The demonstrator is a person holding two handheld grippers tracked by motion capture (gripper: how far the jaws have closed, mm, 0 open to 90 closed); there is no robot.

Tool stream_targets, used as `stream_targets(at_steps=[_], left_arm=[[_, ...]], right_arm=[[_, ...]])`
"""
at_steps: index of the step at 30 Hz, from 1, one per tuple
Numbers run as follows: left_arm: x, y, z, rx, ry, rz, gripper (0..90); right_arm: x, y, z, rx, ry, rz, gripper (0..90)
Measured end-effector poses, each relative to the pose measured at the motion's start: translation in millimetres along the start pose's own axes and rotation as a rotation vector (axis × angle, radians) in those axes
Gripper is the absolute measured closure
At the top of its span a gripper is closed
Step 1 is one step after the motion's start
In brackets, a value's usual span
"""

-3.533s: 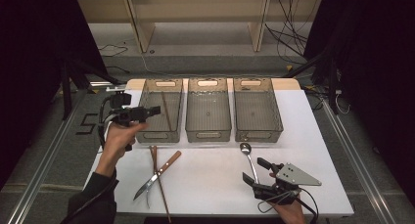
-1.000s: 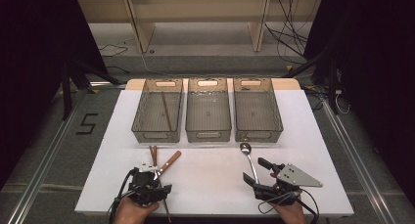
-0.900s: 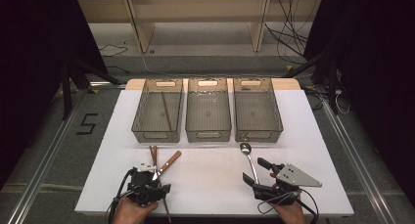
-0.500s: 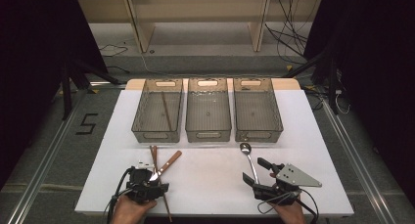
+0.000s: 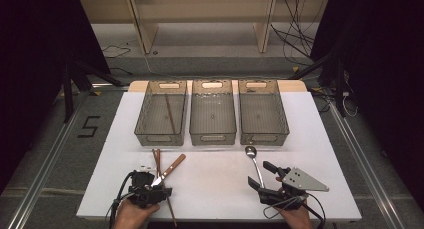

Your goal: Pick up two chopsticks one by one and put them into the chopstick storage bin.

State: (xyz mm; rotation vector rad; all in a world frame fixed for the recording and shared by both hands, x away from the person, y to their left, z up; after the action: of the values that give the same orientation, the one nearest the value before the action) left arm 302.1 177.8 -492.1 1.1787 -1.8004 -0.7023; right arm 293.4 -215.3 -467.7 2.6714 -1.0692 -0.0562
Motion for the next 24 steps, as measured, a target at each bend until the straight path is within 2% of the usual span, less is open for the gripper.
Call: stream_targets(at_steps=[3, 8, 13, 18, 24], left_arm=[[-1.6, 0.0, -0.1, 0.002, 0.004, 0.004, 59.1], [0.9, -0.7, 0.2, 0.002, -0.017, -0.02, 61.4], [4.7, -1.5, -2.2, -0.023, -0.05, -0.05, 62.1], [10.7, -2.7, -5.5, -0.06, -0.094, -0.099, 62.8], [9.4, -2.4, -7.2, -0.071, -0.095, -0.102, 67.0]], right_arm=[[-0.2, -0.2, 0.0, -0.001, 0.003, -0.002, 27.4], [-0.8, -0.8, 0.0, -0.004, 0.003, -0.003, 27.4], [-1.9, -2.0, -0.1, -0.005, 0.005, -0.006, 27.5], [-2.2, -2.4, 0.2, -0.009, 0.003, -0.009, 27.6], [-2.2, -2.2, 0.0, -0.003, 0.004, -0.01, 27.9]])
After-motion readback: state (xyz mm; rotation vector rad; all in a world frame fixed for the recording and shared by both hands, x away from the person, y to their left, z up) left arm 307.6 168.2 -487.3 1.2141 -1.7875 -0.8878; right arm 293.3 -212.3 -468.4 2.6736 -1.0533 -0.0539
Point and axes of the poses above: each handheld gripper's, and its own axes: y roughly backward along the jaws, z roughly out of its underside, x roughly to its right, the point moved 1 cm from there along -y, roughly forward along the jaws, and after that the axes turned 8 degrees about y, right-handed, at the moved point
